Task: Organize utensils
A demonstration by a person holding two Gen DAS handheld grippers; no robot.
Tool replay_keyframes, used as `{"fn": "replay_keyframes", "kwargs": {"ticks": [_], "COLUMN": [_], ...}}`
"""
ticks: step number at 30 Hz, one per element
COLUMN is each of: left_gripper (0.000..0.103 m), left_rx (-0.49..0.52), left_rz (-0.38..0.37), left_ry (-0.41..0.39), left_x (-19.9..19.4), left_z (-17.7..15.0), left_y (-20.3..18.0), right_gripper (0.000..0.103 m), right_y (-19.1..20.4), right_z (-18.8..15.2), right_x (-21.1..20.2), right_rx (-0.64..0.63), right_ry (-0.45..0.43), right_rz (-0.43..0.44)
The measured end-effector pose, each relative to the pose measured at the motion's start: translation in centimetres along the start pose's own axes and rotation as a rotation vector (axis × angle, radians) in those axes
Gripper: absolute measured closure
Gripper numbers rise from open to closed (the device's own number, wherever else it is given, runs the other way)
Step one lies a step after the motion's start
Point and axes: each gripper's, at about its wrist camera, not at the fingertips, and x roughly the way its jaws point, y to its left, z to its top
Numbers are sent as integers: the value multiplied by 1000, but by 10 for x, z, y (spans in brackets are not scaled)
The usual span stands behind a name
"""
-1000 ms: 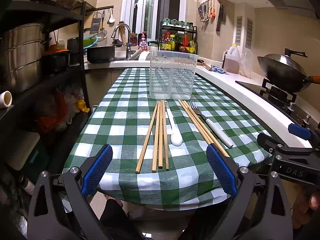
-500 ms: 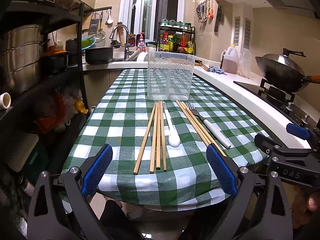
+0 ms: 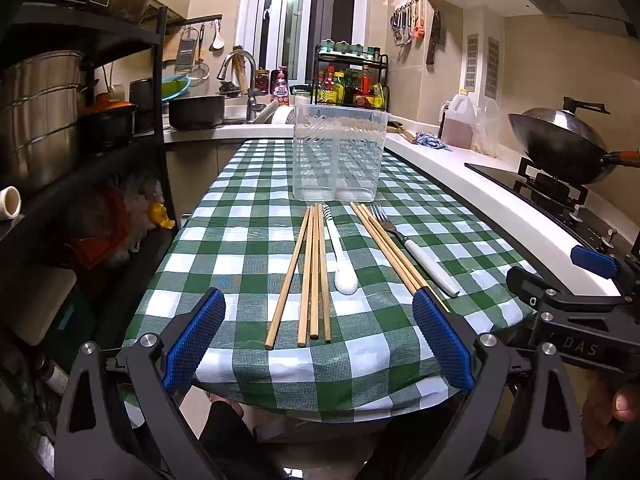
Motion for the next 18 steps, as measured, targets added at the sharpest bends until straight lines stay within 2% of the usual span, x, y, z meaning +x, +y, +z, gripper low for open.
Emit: {"fn": "replay_keyframes", "kwargs": {"ticks": [11, 14, 18], "left_gripper": [14, 20, 39], "left_rx": [-5, -12, -22], "left_rz": [-22, -36, -44], "left_ry": [8, 14, 18], "left_x": [0, 2, 5], "left_z": [-1, -4, -9], "left_y": [-1, 1, 8], "right_gripper": [5, 12, 20], "right_y": [0, -2, -6], "right_z": [-1, -2, 0], "right_x": [3, 7, 15], "right_rx": [1, 13, 29], "right_ry": [7, 11, 28], "right_rz": [10, 17, 29]}}
